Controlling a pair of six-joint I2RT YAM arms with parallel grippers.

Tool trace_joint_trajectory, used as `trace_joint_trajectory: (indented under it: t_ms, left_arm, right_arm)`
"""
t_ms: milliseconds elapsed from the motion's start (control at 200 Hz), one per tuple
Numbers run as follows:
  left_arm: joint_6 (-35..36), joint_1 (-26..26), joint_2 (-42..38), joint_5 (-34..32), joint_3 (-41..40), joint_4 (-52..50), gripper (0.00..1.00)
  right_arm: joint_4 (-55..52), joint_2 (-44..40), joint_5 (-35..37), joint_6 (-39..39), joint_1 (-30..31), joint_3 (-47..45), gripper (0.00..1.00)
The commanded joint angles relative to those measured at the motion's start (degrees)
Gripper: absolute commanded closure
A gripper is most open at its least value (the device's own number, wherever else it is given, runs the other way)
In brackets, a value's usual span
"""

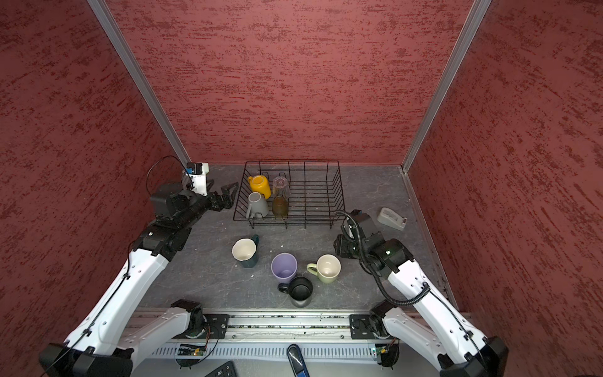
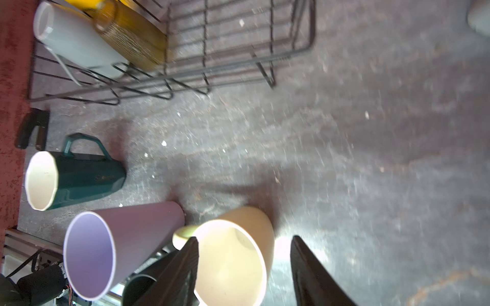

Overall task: Load cups into a dish rack
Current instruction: Place the cup upside down at the dish rack, then pick up the cup from the bottom-center of the table.

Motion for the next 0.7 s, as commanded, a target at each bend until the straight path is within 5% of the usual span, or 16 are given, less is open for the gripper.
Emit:
trace_joint_trajectory:
  t_ms: [0, 696]
  left_arm:
    - [-0.80, 1.48, -2.82, 1.49, -0.29, 1.22, 0.00]
    - [0.67, 1.49, -5.63, -0.29, -1.31, 1.17, 0.00]
  right_arm:
    - [-3.98, -0.51, 1.47, 5.33, 2.44, -2.43, 0.47]
    - [8.59, 10.67, 8.35, 12.66, 11.95, -10.38, 0.69]
